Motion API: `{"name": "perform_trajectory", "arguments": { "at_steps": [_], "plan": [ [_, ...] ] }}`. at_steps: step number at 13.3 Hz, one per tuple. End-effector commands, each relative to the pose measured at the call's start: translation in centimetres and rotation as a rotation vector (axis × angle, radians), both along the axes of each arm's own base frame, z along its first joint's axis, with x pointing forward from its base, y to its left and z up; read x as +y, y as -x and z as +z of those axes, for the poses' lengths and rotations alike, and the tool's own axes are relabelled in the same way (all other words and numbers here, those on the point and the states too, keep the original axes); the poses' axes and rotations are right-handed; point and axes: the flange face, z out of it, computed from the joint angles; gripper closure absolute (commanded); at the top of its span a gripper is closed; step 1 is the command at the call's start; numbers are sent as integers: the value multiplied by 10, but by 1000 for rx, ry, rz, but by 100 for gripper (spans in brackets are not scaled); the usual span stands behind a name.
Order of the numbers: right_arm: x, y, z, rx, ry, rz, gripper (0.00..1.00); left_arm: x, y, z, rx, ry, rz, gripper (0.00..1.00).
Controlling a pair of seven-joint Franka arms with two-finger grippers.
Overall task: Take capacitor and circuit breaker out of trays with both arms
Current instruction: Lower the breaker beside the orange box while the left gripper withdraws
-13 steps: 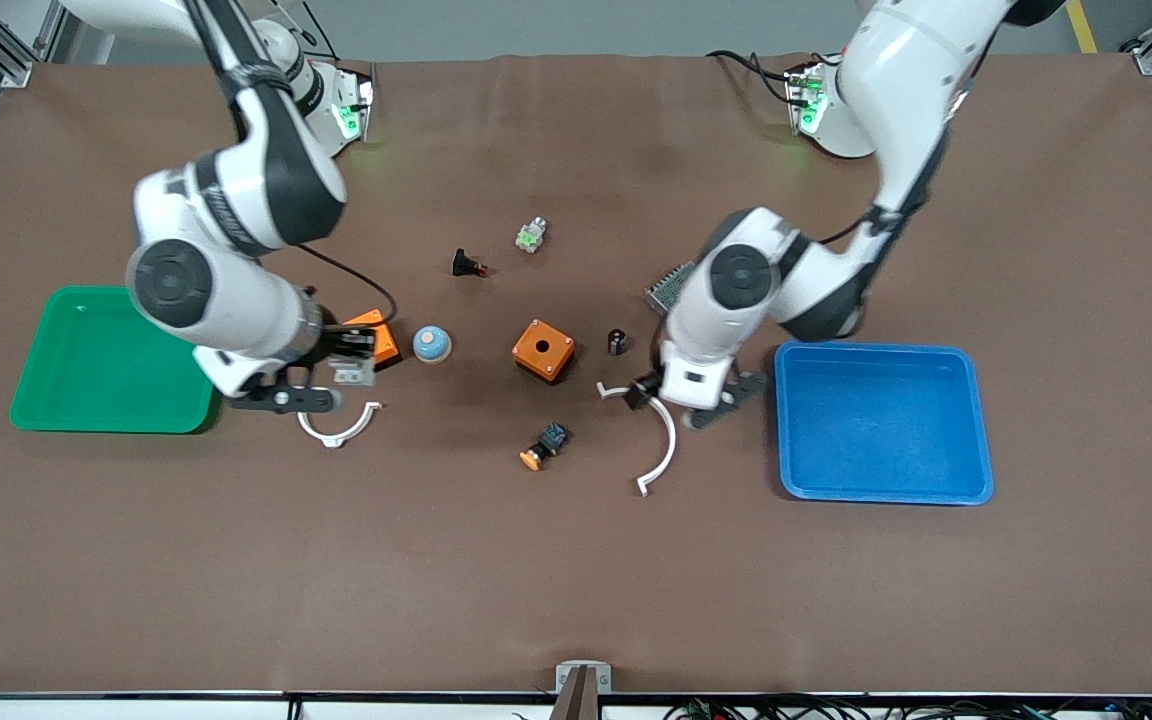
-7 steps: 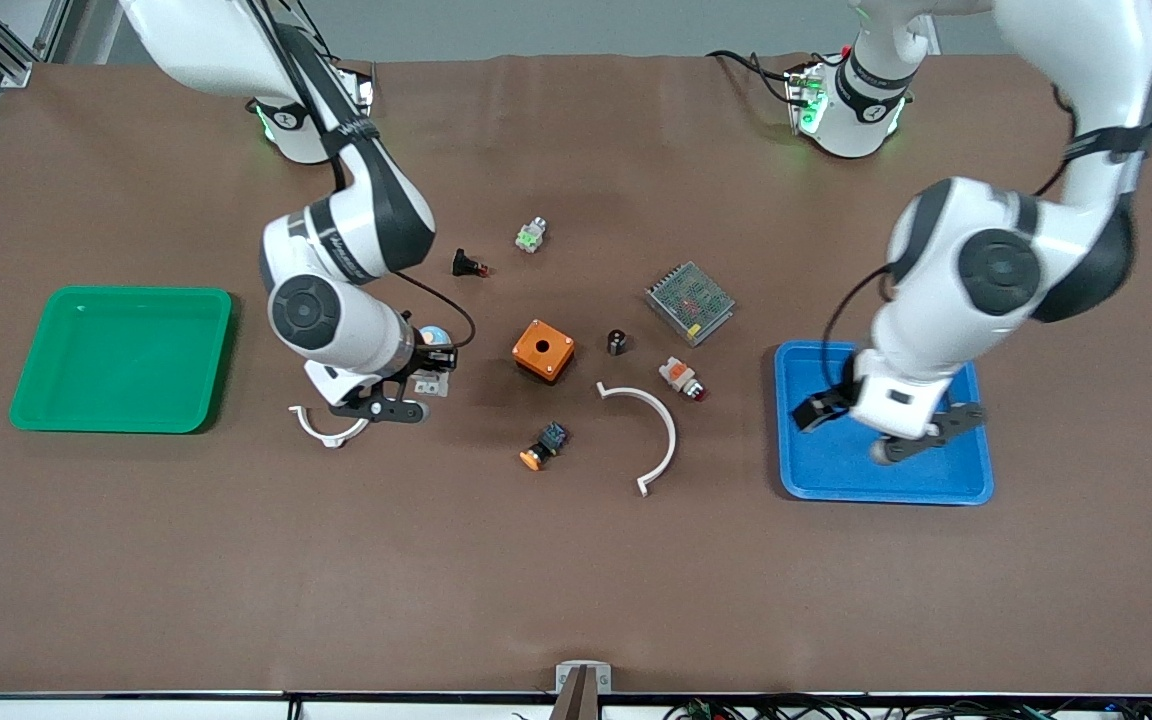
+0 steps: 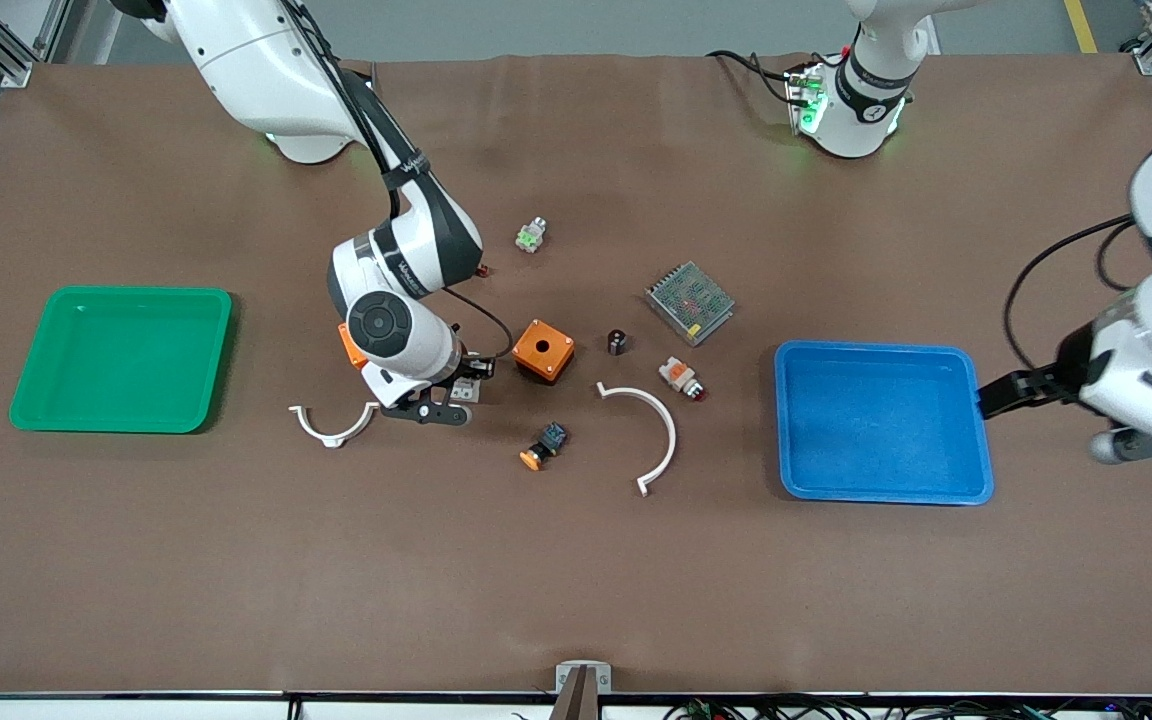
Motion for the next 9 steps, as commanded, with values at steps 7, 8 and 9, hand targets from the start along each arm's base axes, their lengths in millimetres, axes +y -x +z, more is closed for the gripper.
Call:
{"name": "perform_trajectory", "arguments": {
  "at_steps": [7,8,9],
  "plan": [
    [0,7,51,54,16,-77,0,-4,73,78,41,-63,-53,0],
    [-8,10,76,72,18,-75,0,-1,85,83,39,-59,-43,0],
    [-22,10,104,86,25,-80,0,-6,96,83,46,-50,-48,0]
  ]
}}
